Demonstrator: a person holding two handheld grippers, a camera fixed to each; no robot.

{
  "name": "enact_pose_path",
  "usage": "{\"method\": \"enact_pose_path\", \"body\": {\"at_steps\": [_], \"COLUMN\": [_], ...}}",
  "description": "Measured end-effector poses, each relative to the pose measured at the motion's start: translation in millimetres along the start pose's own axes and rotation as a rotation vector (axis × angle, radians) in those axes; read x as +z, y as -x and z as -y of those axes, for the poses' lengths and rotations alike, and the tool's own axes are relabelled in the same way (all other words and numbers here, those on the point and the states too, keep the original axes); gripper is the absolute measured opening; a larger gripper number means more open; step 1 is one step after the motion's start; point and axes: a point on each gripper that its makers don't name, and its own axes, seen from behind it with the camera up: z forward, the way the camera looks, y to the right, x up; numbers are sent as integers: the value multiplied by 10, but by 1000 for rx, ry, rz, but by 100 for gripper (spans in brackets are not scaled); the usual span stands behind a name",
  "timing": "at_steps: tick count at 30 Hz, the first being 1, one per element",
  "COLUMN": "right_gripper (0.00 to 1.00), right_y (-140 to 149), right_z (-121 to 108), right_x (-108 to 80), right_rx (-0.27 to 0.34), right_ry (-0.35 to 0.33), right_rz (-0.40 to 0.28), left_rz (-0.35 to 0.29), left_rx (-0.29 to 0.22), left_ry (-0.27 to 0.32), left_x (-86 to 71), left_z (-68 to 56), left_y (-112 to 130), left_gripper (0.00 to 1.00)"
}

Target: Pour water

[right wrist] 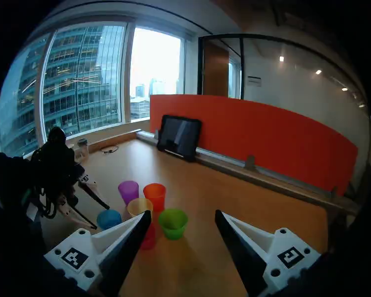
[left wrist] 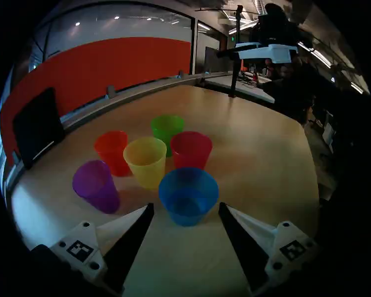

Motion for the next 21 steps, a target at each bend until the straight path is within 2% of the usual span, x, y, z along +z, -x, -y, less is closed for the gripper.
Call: {"method": "enact_pose_path", "body": {"at_steps": [12,21], "right_gripper": [100,100], "right_y": [57,69], "right_z": [-66,-96], "right_x": [61,86], "right_rx": [7,9], "right_ry": [3,3], "right_rz": [7,9], "left_rz": [24,24], "left_rx": [17,16], "left_ry": [7,13], "left_x": [293,368], "left_z": [-8,3], "left_y": [-22,-78], "left_gripper": [97,98]}}
